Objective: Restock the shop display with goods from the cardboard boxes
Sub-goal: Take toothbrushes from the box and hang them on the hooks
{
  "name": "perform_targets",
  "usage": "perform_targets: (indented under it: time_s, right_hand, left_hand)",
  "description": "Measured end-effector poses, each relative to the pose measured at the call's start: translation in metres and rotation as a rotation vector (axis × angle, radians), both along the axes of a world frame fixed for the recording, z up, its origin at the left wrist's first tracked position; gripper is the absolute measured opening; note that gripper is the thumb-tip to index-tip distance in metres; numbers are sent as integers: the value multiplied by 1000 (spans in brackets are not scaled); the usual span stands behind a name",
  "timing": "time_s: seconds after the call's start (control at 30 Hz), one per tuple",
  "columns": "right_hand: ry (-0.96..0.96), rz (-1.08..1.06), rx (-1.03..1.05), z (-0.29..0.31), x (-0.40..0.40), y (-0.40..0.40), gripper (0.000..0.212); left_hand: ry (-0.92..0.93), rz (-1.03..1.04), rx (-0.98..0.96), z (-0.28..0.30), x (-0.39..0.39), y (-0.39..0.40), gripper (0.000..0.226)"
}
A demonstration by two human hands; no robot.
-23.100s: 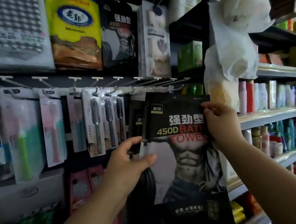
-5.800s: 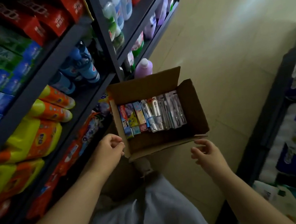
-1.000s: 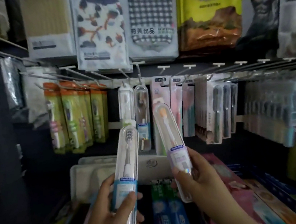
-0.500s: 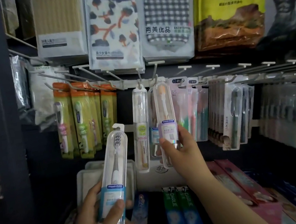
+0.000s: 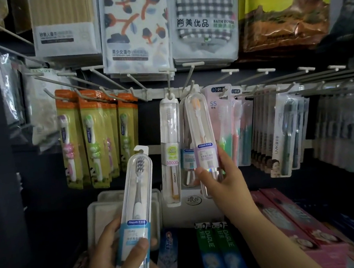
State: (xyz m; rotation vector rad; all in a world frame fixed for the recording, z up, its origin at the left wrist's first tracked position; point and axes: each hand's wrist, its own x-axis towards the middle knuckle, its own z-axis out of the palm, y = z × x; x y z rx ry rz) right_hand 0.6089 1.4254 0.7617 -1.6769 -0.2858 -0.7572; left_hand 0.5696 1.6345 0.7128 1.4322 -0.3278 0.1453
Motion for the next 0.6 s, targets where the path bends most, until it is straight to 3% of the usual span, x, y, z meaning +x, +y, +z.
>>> perform_targets:
  time_s: [0.1, 0.17, 0.5, 0.6]
  right_hand:
    - [-30, -24, 31, 0, -2, 1, 41]
    - [-29, -12, 49, 2, -5, 2, 40]
    - [-60, -66, 63, -3, -15, 9, 58]
    - [-82, -52, 63, -5, -22, 8, 57]
  left_hand:
    - [15, -70, -15, 2, 2, -1, 98]
    - [45, -50, -64, 1, 6, -2, 116]
    - [-9, -16, -159, -3, 15, -9, 112]
    - [-50, -9, -154, -10, 18, -12, 83]
